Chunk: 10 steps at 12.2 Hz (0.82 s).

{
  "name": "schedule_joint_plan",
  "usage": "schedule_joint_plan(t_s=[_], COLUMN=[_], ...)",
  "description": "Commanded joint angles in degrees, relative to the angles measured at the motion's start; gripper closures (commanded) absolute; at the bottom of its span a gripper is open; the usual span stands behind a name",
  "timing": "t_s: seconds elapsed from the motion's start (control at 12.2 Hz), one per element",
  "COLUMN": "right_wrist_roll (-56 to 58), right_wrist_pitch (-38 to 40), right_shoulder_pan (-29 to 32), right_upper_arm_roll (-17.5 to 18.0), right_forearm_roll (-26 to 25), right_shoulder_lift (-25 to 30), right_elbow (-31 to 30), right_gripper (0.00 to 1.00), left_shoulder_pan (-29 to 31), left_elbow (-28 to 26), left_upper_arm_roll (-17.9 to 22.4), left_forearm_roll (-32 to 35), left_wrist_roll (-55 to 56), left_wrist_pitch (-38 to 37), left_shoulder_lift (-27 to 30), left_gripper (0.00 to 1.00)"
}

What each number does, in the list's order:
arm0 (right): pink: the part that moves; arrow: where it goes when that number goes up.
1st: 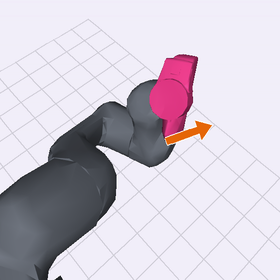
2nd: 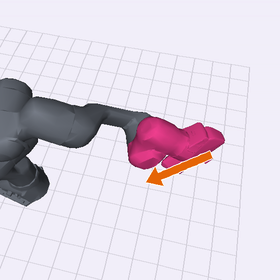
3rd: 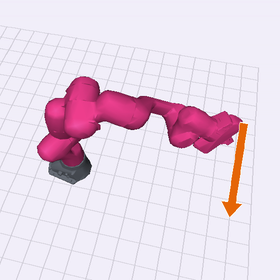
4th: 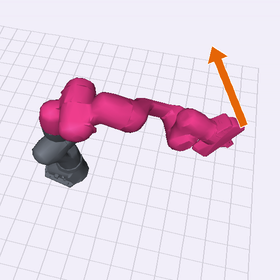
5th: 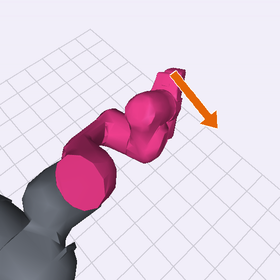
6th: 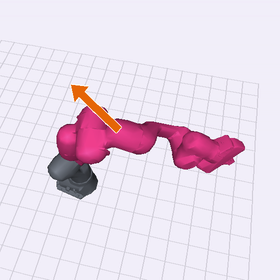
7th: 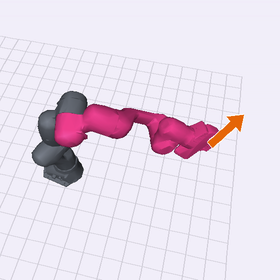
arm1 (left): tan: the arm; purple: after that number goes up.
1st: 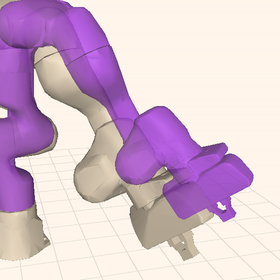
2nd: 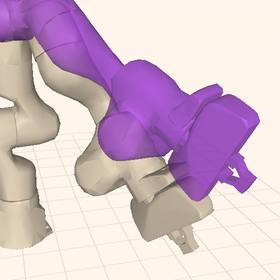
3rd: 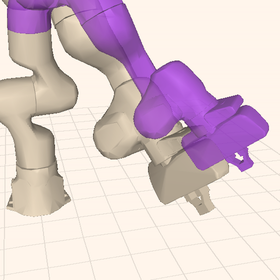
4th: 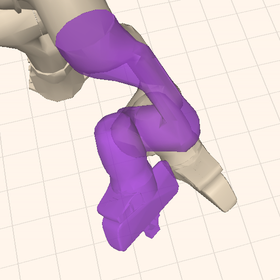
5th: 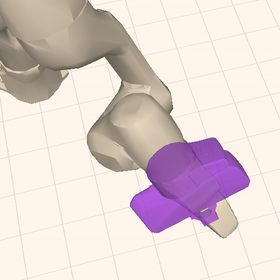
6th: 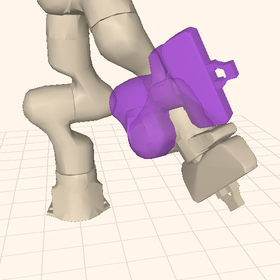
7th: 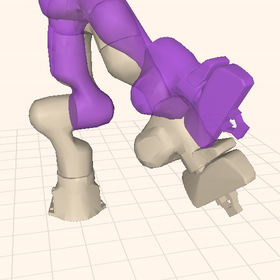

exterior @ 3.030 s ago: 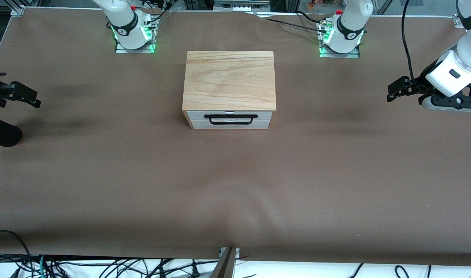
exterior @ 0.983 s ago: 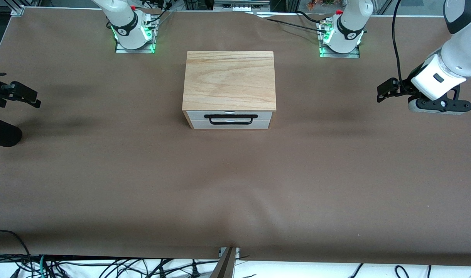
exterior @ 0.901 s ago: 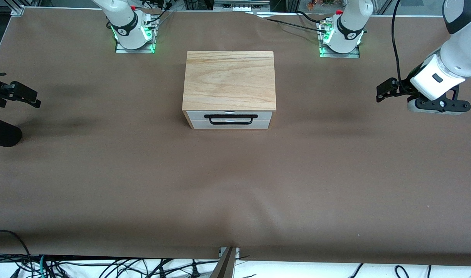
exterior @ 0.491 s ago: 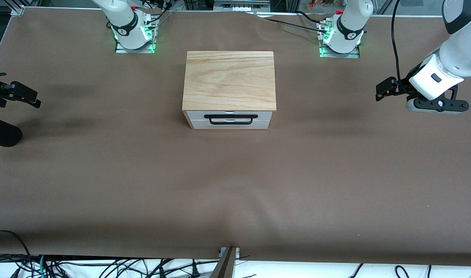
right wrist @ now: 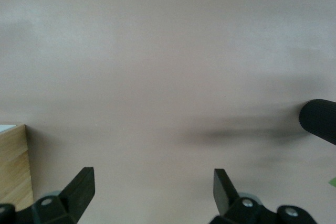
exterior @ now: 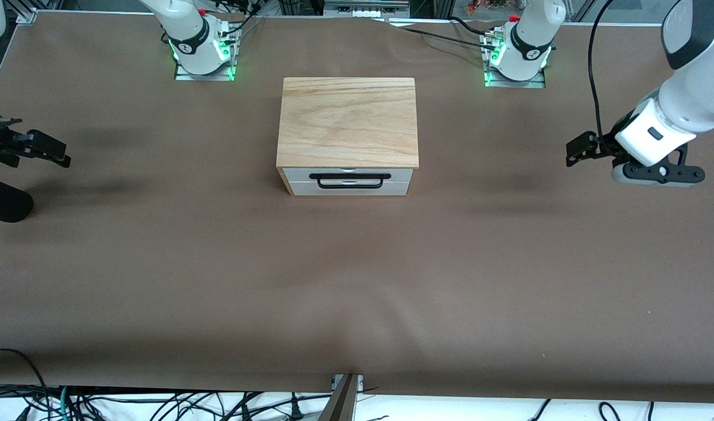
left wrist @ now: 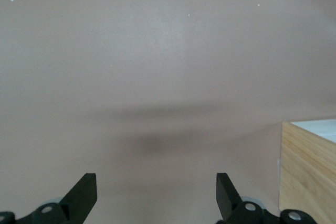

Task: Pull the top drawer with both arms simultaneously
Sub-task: 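Move the left gripper toward the drawer handle while the right gripper approaches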

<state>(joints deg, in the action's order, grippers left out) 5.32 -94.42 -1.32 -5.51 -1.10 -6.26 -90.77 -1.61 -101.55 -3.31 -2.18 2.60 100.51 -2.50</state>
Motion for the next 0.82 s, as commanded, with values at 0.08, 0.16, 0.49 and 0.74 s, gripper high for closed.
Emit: schedule_joint_plan(t_s=[0.08, 0.16, 0.49, 0.74], right_wrist_roll=[-0.7, -0.5, -0.1, 0.8], right_wrist_pitch=[0.6, 0.6, 0.1, -0.3], right_shoulder_pan=[-2.6, -3.1, -2.8, -2.9], right_upper_arm_roll=[0.3, 0.3, 0.4, 0.4], right_forearm_roll=[-0.5, 0.4, 16.7, 31.3], right_shoulder_lift=[-3.6, -4.2, -7.2, -11.4], right_elbow=[0.0, 0.0, 0.0, 0.1], right_gripper=[0.0, 0.0, 0.0, 0.0], left_shoulder_pan=[-0.2, -0.7, -2.5, -3.5], left_elbow=[-5.0, -6.6, -12.8, -16.2], left_upper_arm_roll=[-0.2, -0.2, -1.0, -2.6], left_forearm_roll=[-1.2, -1.3, -5.1, -11.9], left_wrist_roll=[0.8, 0.7, 0.6, -0.1], left_wrist_pitch=[8.4, 10.4, 21.3, 26.7], left_shoulder_lift=[-2.4, -2.9, -7.5, -9.3], left_gripper=[0.0, 0.0, 0.0, 0.0])
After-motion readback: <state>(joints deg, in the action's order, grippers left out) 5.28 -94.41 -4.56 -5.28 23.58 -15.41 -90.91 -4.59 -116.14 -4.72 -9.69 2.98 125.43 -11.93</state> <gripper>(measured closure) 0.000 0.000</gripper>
